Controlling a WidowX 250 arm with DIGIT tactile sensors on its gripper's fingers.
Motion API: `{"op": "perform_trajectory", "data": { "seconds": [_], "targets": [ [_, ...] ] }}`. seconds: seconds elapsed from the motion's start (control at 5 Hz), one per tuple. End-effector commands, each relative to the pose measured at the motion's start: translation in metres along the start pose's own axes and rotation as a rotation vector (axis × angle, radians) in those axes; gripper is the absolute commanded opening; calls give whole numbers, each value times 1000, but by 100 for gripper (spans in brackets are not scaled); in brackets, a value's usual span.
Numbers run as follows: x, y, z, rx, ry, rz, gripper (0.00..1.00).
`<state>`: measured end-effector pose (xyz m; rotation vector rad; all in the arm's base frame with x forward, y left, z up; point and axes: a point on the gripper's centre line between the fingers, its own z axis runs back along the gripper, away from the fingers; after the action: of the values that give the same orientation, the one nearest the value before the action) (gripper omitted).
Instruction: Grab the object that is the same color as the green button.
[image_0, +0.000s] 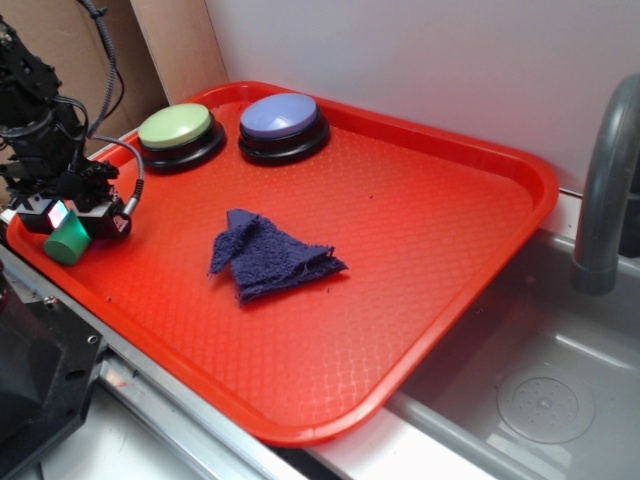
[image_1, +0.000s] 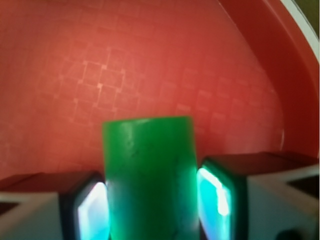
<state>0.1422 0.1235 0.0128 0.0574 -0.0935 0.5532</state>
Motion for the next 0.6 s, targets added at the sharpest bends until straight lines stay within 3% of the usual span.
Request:
{"op": "perform_trajectory", "data": {
  "seconds": [0.0,0.2,0.4],
  "targets": [
    [5,-5,10,-16,-15,-31,0],
    [9,-19,42,-12,-31,-90,0],
    [12,-45,76,-46,-52,-199,0]
  ]
}}
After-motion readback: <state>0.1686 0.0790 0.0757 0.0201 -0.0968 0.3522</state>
